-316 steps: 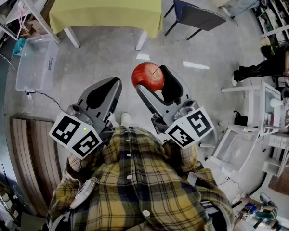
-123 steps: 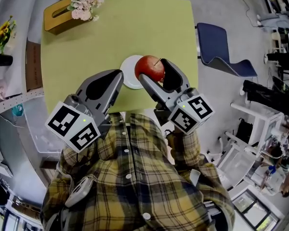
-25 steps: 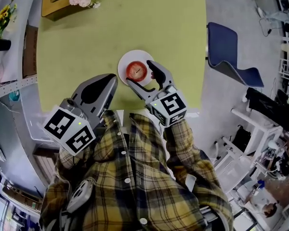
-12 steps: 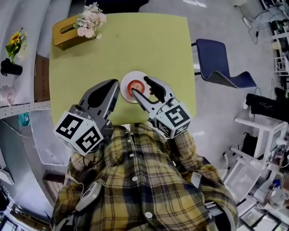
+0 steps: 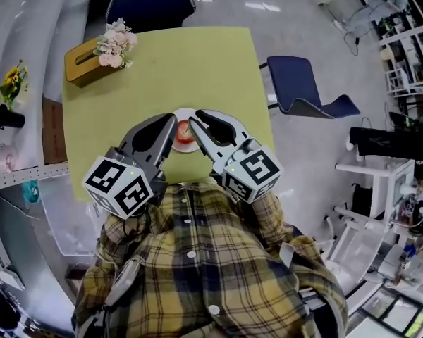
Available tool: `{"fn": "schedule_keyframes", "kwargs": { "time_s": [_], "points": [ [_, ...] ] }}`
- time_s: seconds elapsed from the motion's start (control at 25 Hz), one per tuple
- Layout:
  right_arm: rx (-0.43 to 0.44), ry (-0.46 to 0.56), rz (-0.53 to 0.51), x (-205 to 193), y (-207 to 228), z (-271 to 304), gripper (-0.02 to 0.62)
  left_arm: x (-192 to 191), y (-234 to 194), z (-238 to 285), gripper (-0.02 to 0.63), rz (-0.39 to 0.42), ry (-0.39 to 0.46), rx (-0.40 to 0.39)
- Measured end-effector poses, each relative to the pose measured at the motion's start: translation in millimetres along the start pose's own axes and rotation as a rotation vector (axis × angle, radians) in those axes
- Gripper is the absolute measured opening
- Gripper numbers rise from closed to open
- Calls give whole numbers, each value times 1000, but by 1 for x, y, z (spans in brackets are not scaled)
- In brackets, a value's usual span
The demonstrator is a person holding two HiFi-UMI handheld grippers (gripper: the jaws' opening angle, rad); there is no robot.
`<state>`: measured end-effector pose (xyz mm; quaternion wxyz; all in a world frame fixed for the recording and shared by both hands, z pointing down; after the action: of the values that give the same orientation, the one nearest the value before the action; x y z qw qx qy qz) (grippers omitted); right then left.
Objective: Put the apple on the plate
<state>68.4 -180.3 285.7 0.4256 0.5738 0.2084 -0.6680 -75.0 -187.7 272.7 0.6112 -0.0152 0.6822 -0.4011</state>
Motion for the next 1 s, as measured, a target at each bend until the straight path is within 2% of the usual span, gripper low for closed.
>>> {"fn": "schedule_keyframes", "kwargs": {
  "time_s": [0.12, 0.28, 0.72, 1.0],
  "points": [
    [-13, 20, 56, 9, -4, -3, 28, 3, 0, -3, 8, 5, 9, -3],
    [-37, 43, 75, 12, -3, -6, -2, 4, -2, -5, 8, 10, 12, -4],
    [-19, 23, 72, 16, -8, -2, -3, 8, -7, -12, 8, 26, 15, 17],
    [-18, -1, 94, 13, -8, -2, -3, 3, -9, -14, 6, 10, 7, 25]
  ]
}}
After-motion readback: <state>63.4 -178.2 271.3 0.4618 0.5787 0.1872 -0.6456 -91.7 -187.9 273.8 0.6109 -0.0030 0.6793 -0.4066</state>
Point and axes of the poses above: the fingertips, and each gripper's own axes: z forward along the fingers, y to its right, x out of its top, the point moved 7 cm from there along -z, backward along the fingers, and after that the axes turned 6 degrees about -x, right-handed, at the moved point
